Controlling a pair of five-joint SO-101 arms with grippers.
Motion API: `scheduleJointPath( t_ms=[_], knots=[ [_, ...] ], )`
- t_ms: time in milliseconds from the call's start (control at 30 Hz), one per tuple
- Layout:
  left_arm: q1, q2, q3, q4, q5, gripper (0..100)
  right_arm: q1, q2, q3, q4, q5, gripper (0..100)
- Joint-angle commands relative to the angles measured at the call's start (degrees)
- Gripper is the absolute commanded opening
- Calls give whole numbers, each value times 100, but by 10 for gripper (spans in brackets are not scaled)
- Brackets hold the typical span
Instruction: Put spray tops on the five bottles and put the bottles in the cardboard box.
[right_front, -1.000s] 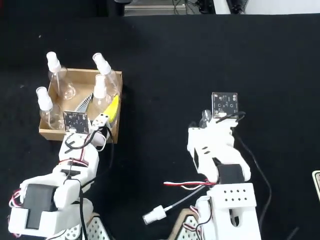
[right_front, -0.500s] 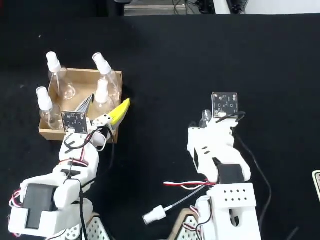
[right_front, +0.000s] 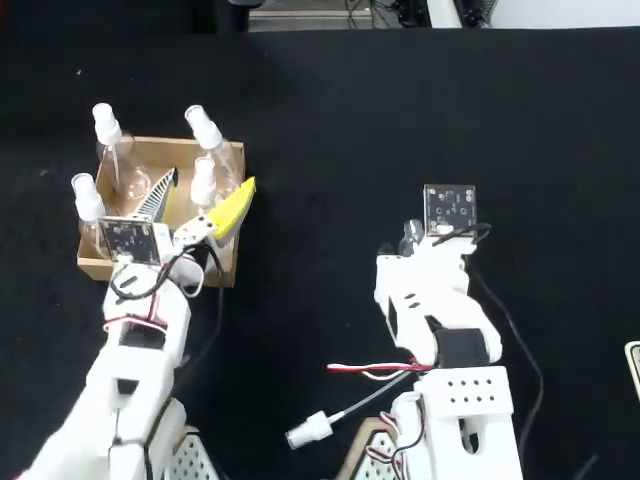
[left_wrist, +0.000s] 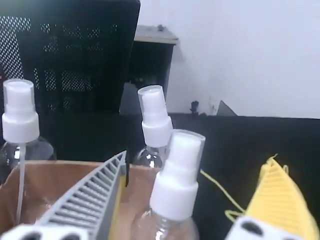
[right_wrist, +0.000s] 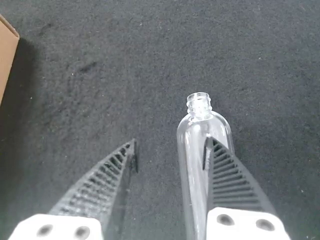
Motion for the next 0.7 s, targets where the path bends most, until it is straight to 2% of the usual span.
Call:
scheduleJointPath(
  t_ms=[0,200,333,467,667],
  knots=[
    [-198,-1503,-40,1837,44,381,-26,-75,-48,-141,18,198],
    [-251,-3560,31,4000,44,381,-9,-31,-435,273,18,200],
    [-251,-4624,180,5134,44,381,589,-22,-971,809,18,273],
    [-251,-5301,365,5837,44,381,818,4,-1024,897,97,310],
    [-251,-5178,110,6576,44,381,835,1103,-1367,897,290,311]
  ],
)
